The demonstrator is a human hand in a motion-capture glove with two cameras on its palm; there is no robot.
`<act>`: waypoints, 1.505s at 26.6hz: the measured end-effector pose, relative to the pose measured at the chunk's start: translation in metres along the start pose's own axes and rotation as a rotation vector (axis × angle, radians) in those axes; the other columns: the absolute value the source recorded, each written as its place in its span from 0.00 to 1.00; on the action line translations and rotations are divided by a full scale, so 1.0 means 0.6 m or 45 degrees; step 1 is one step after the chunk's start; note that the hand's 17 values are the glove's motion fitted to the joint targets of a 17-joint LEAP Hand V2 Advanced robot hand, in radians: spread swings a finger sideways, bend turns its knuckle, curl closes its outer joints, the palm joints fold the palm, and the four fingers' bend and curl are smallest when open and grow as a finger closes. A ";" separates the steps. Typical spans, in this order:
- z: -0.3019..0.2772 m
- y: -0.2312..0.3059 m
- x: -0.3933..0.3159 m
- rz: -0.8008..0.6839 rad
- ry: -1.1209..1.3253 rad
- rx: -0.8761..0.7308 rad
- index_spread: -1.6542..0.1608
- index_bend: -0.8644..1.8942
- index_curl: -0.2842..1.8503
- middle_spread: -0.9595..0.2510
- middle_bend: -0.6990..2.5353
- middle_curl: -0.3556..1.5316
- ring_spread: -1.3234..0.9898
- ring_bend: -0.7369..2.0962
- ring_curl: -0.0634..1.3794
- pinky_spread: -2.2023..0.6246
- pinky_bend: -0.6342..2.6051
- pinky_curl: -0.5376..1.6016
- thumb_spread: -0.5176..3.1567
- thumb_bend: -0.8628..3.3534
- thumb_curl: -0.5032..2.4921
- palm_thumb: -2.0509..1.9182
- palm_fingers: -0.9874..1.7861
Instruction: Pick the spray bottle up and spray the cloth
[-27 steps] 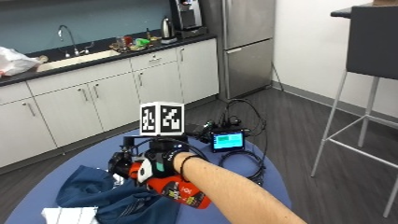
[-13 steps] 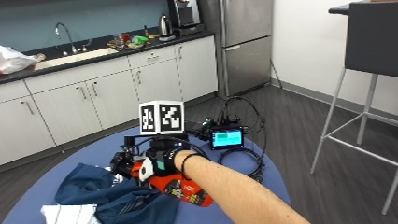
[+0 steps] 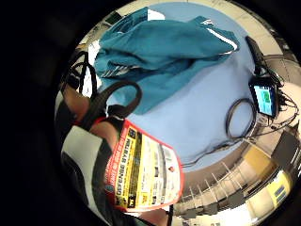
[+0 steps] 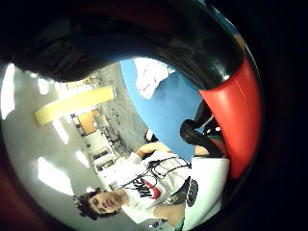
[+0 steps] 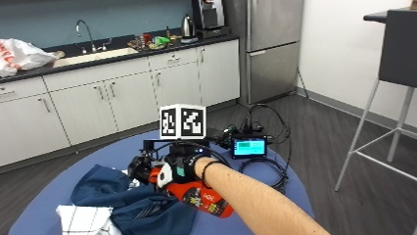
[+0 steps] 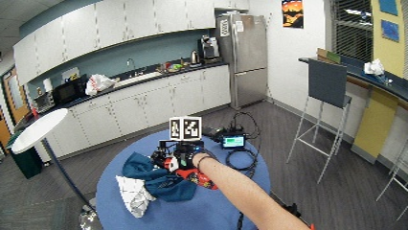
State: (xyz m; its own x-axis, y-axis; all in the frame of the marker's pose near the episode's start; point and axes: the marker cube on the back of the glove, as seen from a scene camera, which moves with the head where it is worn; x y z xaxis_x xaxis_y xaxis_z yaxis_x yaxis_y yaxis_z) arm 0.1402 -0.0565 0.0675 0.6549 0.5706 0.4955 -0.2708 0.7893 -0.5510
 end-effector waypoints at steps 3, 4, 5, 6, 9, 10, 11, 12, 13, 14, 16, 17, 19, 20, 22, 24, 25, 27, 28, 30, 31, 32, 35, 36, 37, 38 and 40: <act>-0.012 0.016 0.021 0.013 -0.030 0.035 0.81 0.34 0.23 0.72 0.37 0.44 0.53 0.47 0.33 0.80 0.36 0.41 0.34 0.20 0.39 0.77 0.76; -0.018 0.024 0.032 0.015 -0.051 0.058 0.81 0.34 0.23 0.72 0.37 0.44 0.53 0.47 0.33 0.80 0.36 0.41 0.34 0.20 0.39 0.77 0.76; -0.027 0.035 0.044 0.016 -0.080 0.088 0.81 0.34 0.23 0.72 0.37 0.44 0.53 0.47 0.33 0.80 0.36 0.41 0.34 0.20 0.39 0.77 0.76; -0.036 0.049 0.057 0.012 -0.117 0.126 0.81 0.34 0.23 0.72 0.37 0.44 0.53 0.47 0.33 0.80 0.36 0.41 0.34 0.20 0.39 0.77 0.76; -0.067 0.101 0.084 -0.048 -0.262 0.288 0.81 0.34 0.23 0.72 0.37 0.44 0.53 0.47 0.33 0.80 0.36 0.41 0.34 0.20 0.39 0.76 0.76; -0.076 0.120 0.085 -0.086 -0.316 0.349 0.81 0.34 0.23 0.72 0.37 0.44 0.53 0.47 0.33 0.80 0.36 0.41 0.34 0.20 0.39 0.76 0.76; -0.084 0.136 0.082 -0.129 -0.367 0.405 0.81 0.34 0.23 0.72 0.37 0.44 0.53 0.47 0.33 0.80 0.36 0.41 0.34 0.20 0.39 0.76 0.76; -0.089 0.149 0.076 -0.176 -0.413 0.455 0.81 0.34 0.23 0.72 0.37 0.44 0.53 0.47 0.33 0.80 0.36 0.41 0.34 0.20 0.39 0.76 0.76; -0.093 0.158 0.067 -0.225 -0.454 0.500 0.81 0.34 0.23 0.72 0.37 0.44 0.53 0.47 0.33 0.80 0.36 0.41 0.34 0.20 0.39 0.76 0.76; -0.096 0.165 0.056 -0.277 -0.492 0.544 0.81 0.34 0.23 0.72 0.37 0.44 0.53 0.47 0.33 0.80 0.36 0.41 0.34 0.20 0.39 0.76 0.76; -0.098 0.176 0.026 -0.382 -0.563 0.632 0.81 0.34 0.23 0.72 0.37 0.44 0.53 0.46 0.33 0.80 0.36 0.41 0.34 0.20 0.39 0.76 0.76; -0.097 0.180 0.008 -0.435 -0.597 0.674 0.81 0.34 0.23 0.72 0.37 0.44 0.53 0.47 0.33 0.80 0.36 0.41 0.34 0.20 0.39 0.76 0.76; -0.089 0.182 -0.032 -0.538 -0.660 0.743 0.81 0.34 0.23 0.72 0.37 0.44 0.53 0.47 0.33 0.80 0.35 0.41 0.34 0.20 0.39 0.76 0.76; -0.082 0.180 -0.053 -0.586 -0.686 0.771 0.81 0.34 0.23 0.72 0.37 0.44 0.53 0.47 0.33 0.80 0.35 0.41 0.34 0.20 0.39 0.76 0.76; -0.061 0.167 -0.092 -0.675 -0.724 0.820 0.81 0.34 0.23 0.72 0.37 0.44 0.53 0.47 0.33 0.80 0.35 0.41 0.34 0.20 0.39 0.76 0.76; -0.035 0.145 -0.125 -0.751 -0.746 0.853 0.81 0.34 0.23 0.72 0.37 0.44 0.53 0.47 0.33 0.80 0.35 0.41 0.35 0.20 0.39 0.76 0.76; -0.020 0.133 -0.136 -0.781 -0.753 0.858 0.81 0.34 0.23 0.72 0.37 0.44 0.53 0.47 0.33 0.80 0.35 0.41 0.35 0.20 0.39 0.76 0.76; 0.009 0.109 -0.151 -0.820 -0.765 0.844 0.81 0.34 0.23 0.72 0.37 0.44 0.53 0.47 0.33 0.79 0.35 0.41 0.35 0.20 0.39 0.76 0.76; 0.022 0.099 -0.156 -0.832 -0.768 0.830 0.81 0.34 0.23 0.72 0.37 0.44 0.53 0.47 0.33 0.79 0.35 0.41 0.35 0.20 0.39 0.76 0.76; 0.044 0.085 -0.161 -0.836 -0.770 0.804 0.81 0.34 0.23 0.72 0.37 0.44 0.53 0.47 0.33 0.79 0.35 0.41 0.35 0.20 0.39 0.76 0.76; 0.053 0.081 -0.163 -0.829 -0.774 0.793 0.80 0.34 0.23 0.71 0.37 0.44 0.53 0.47 0.33 0.79 0.35 0.41 0.35 0.20 0.39 0.76 0.76; 0.060 0.077 -0.166 -0.819 -0.785 0.779 0.80 0.34 0.23 0.71 0.37 0.44 0.53 0.47 0.33 0.79 0.35 0.41 0.36 0.20 0.39 0.76 0.76; 0.059 0.063 -0.207 -0.853 -0.844 0.721 0.80 0.34 0.23 0.71 0.37 0.44 0.53 0.47 0.33 0.78 0.35 0.41 0.36 0.20 0.39 0.76 0.76; 0.048 0.055 -0.232 -0.905 -0.847 0.705 0.80 0.34 0.23 0.71 0.37 0.44 0.53 0.47 0.33 0.78 0.35 0.41 0.36 0.20 0.39 0.76 0.76; 0.030 0.046 -0.259 -0.972 -0.831 0.700 0.80 0.34 0.23 0.71 0.37 0.44 0.53 0.47 0.33 0.78 0.35 0.41 0.36 0.20 0.39 0.76 0.75; 0.008 0.038 -0.285 -1.040 -0.796 0.704 0.80 0.34 0.23 0.71 0.37 0.44 0.53 0.47 0.33 0.78 0.35 0.41 0.36 0.20 0.39 0.76 0.75; -0.042 0.033 -0.328 -1.136 -0.690 0.726 0.79 0.34 0.23 0.71 0.37 0.44 0.53 0.47 0.33 0.77 0.35 0.41 0.37 0.20 0.39 0.76 0.76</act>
State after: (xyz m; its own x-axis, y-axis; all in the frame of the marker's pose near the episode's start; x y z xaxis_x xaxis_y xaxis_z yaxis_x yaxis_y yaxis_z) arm 0.0237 -0.1587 -0.0580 0.4248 -0.3183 0.8474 -0.2355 0.8650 0.4430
